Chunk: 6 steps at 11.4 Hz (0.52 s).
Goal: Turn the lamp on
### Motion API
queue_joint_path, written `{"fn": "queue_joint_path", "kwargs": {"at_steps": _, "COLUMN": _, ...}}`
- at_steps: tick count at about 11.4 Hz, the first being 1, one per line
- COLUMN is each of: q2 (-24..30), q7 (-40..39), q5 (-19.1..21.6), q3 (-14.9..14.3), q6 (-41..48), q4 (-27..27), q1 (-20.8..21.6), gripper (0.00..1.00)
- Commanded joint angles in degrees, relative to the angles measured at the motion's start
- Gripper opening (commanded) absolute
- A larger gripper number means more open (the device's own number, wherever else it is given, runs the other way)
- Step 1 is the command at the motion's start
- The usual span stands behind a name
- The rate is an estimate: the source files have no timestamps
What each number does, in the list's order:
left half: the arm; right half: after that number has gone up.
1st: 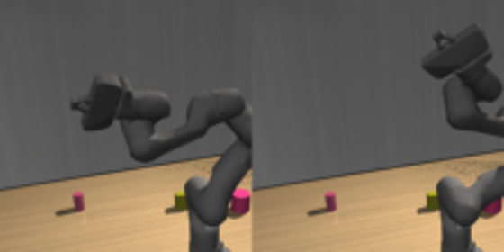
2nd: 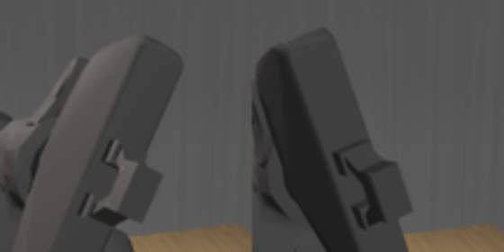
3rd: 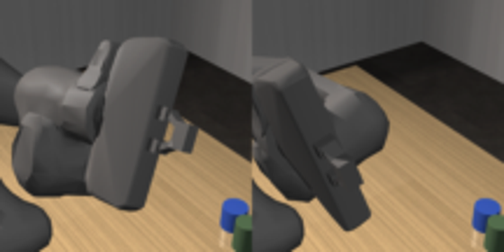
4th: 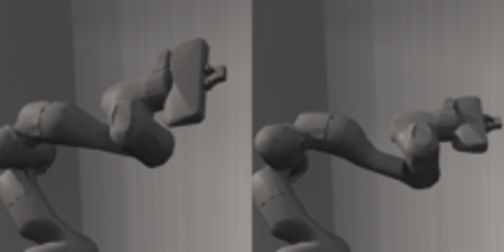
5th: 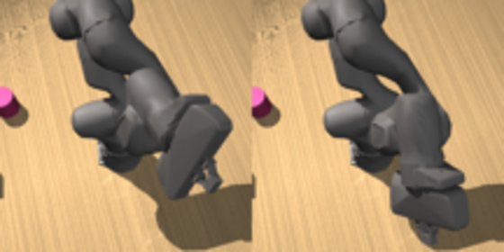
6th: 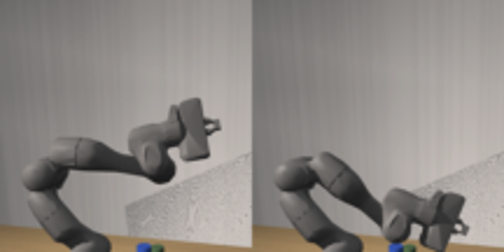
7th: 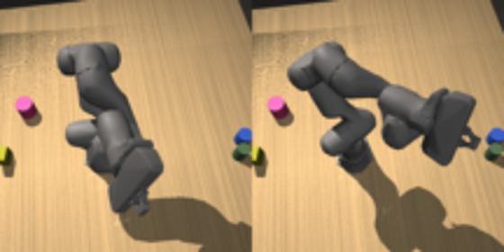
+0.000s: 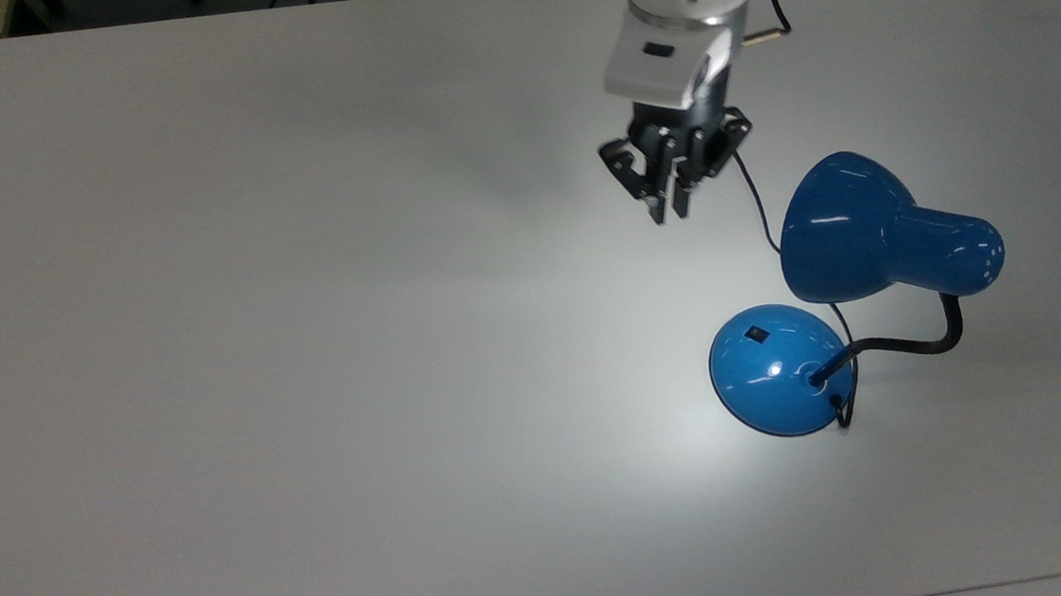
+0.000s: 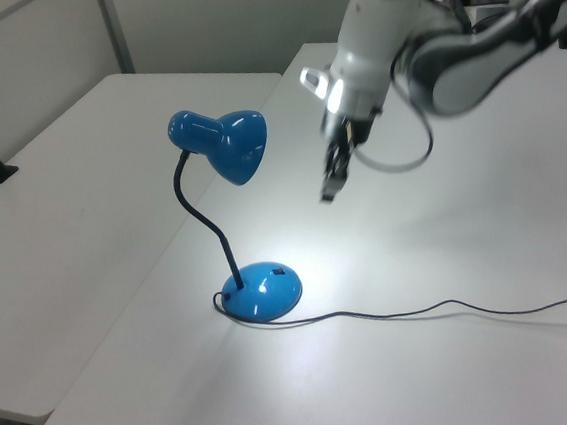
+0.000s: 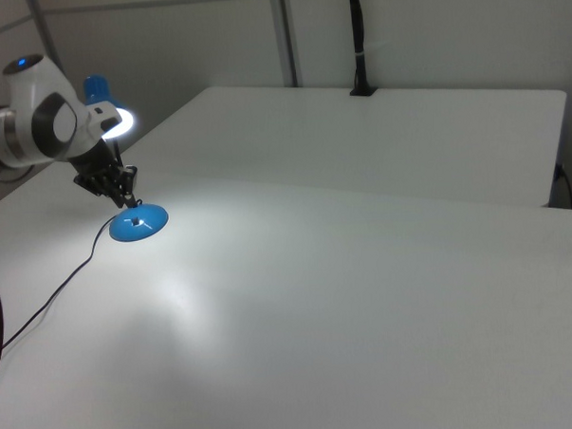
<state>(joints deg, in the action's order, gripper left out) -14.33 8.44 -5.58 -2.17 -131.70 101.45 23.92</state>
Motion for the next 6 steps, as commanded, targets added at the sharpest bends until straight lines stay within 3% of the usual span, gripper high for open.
{"fn": "queue_joint_path", "kwargs": {"at_steps": 1, "q2": 8.78, "q7": 0.97, "q5": 2.06, "q3": 0.23, "q6": 15.45, "q4": 3.67, "q1": -3.87, "gripper": 0.79}}
{"fn": "queue_joint_path", "kwargs": {"at_steps": 2, "q2": 9.49, "q7": 0.97, "q5": 2.06, "q3": 0.23, "q6": 21.43, "q4": 1.66, "q1": -5.36, "gripper": 1.00}}
{"fn": "queue_joint_path", "kwargs": {"at_steps": 4, "q2": 10.72, "q7": 1.49, "q5": 2.67, "q3": 1.02, "q6": 35.06, "q4": -1.42, "q1": -10.27, "gripper": 1.00}}
{"fn": "queue_joint_path", "kwargs": {"at_steps": 6, "q2": 13.43, "q7": 1.58, "q5": 2.59, "q3": 2.69, "q6": 38.89, "q4": -2.66, "q1": -18.00, "gripper": 1.00}}
